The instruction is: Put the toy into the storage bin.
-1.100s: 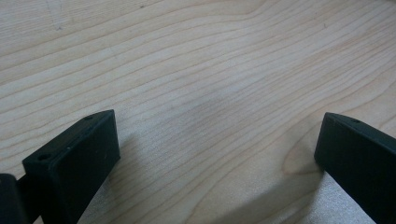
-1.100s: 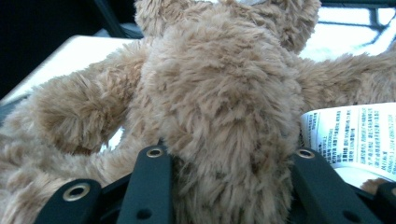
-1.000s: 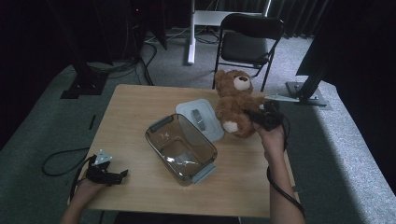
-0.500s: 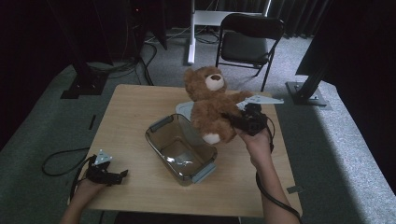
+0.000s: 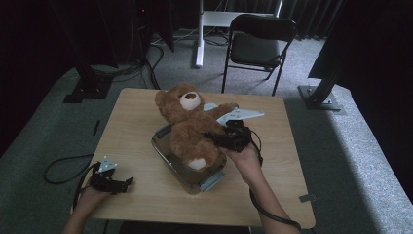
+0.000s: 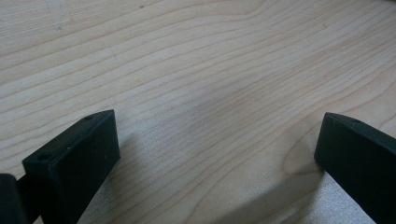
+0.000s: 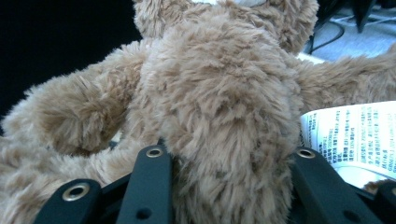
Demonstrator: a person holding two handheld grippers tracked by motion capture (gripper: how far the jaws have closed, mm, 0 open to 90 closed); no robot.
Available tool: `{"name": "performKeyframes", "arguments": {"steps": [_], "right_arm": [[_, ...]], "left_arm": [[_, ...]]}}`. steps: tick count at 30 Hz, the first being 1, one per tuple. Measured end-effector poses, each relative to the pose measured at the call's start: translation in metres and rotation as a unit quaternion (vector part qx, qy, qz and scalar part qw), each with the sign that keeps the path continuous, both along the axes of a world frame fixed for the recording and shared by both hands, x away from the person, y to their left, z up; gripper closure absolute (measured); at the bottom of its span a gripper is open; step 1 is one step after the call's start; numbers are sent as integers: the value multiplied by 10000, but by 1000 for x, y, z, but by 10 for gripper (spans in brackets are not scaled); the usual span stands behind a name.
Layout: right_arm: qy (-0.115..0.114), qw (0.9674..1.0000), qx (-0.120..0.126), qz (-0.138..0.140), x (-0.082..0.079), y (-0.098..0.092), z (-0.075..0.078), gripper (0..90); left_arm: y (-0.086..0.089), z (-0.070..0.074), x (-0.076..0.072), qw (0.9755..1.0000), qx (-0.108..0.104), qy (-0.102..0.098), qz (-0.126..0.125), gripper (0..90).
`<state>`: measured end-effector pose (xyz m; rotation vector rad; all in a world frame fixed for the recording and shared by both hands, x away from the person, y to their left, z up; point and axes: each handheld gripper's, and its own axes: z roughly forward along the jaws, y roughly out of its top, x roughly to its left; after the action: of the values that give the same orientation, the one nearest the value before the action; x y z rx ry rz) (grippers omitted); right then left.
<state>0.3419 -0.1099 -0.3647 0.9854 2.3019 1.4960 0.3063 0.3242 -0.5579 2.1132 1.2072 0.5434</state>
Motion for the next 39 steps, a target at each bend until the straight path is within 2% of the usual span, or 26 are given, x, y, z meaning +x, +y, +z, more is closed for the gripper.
{"name": "performKeyframes", "arguments": {"steps": [2, 6, 10, 16, 17, 23, 28, 29, 31, 34, 35, 38, 39], "right_arm": [[8, 9999, -134, 54, 1, 9, -6, 654], [169, 9993, -251, 235, 1, 23, -18, 654], [242, 9979, -528, 276, 2, 34, -34, 654], [288, 9976, -577, 234, 1, 34, -43, 651], [310, 9970, -669, 239, 0, 34, -50, 647], [434, 9957, -776, 274, -3, 36, -63, 630], [372, 9949, -892, 289, -6, 37, -67, 600], [409, 9946, -908, 298, -6, 38, -67, 580], [422, 9940, -942, 359, -8, 38, -65, 479], [438, 9952, -812, 326, -11, 36, -58, 364], [514, 9956, -713, 328, -9, 36, -55, 320], [539, 9961, -620, 320, -10, 35, -51, 293], [484, 9973, -470, 301, -10, 31, -43, 280]], "left_arm": [[0, 0, 0, 10000, 2, 0, 0, 4], [0, 0, 0, 10000, -1, -1, 0, 4], [0, 0, 0, 10000, -3, 1, -1, 4], [0, 0, 0, 10000, -1, -11, 6, 4], [0, 0, 0, 10000, -11, 4, 6, 4], [0, 0, 0, 10000, -9, 5, 0, 5], [0, 0, 0, 10000, -10, 3, 2, 5], [0, 0, 0, 10000, -11, 3, 3, 5], [0, 0, 0, 10000, -8, 10, 0, 4], [0, 0, 0, 10000, -2, 8, -3, 4], [0, 0, 0, 10000, 0, 9, -4, 5], [0, 0, 0, 10000, -10, 5, -2, 4], [0, 0, 0, 10000, -20, 0, 7, 5]]}}
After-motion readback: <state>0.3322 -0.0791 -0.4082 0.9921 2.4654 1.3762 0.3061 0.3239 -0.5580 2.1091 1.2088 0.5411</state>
